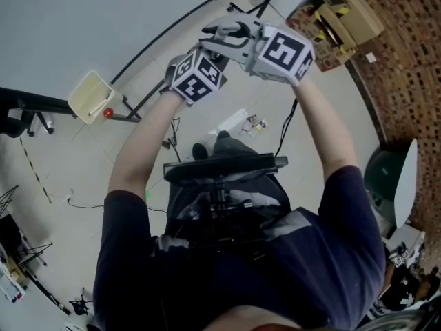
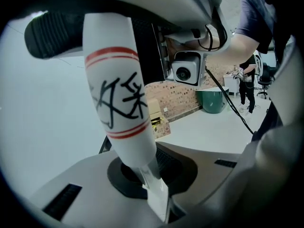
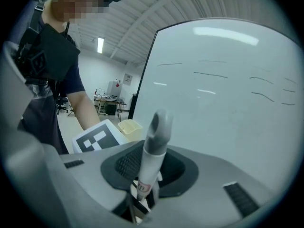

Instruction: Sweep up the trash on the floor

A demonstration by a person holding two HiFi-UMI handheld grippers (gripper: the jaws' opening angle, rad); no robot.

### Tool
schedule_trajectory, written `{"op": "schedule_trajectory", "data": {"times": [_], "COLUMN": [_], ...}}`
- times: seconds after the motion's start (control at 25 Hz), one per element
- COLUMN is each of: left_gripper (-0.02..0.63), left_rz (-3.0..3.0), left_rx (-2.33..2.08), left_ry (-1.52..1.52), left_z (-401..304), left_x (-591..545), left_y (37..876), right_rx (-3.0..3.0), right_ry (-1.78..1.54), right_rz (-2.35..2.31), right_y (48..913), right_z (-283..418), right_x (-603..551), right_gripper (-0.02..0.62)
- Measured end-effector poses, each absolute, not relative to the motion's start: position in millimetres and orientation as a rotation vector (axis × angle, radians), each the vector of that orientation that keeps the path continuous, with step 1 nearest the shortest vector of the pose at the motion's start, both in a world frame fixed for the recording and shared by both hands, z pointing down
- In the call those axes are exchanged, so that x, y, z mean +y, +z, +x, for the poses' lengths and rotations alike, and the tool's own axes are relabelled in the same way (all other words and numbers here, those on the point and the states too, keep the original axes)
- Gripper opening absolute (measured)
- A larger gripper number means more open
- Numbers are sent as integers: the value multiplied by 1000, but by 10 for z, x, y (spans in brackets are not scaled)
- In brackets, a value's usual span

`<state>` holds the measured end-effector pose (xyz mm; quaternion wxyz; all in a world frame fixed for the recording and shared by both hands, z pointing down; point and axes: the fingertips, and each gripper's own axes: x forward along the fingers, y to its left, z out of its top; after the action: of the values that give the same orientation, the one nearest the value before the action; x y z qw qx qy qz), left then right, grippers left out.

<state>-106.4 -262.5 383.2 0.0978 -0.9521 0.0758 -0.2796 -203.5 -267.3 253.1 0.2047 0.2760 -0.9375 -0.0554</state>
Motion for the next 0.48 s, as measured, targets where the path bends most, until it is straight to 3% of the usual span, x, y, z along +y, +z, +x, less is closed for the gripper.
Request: {"op": "schedule_trajectory", "data": {"times": [0.48], "left_gripper": [17], "left_rz": [-2870], "left_rx": [358], "left_ry": [-1035], "left_z": [-1105], "left_x": [-3250], "left_y": [4530], "right_rx": [-2687], "right_ry": [-101], "right_rz": [558], "right_y": [3183], "right_z": [-2036], "right_x": [-3208], "right_gripper": [95]}}
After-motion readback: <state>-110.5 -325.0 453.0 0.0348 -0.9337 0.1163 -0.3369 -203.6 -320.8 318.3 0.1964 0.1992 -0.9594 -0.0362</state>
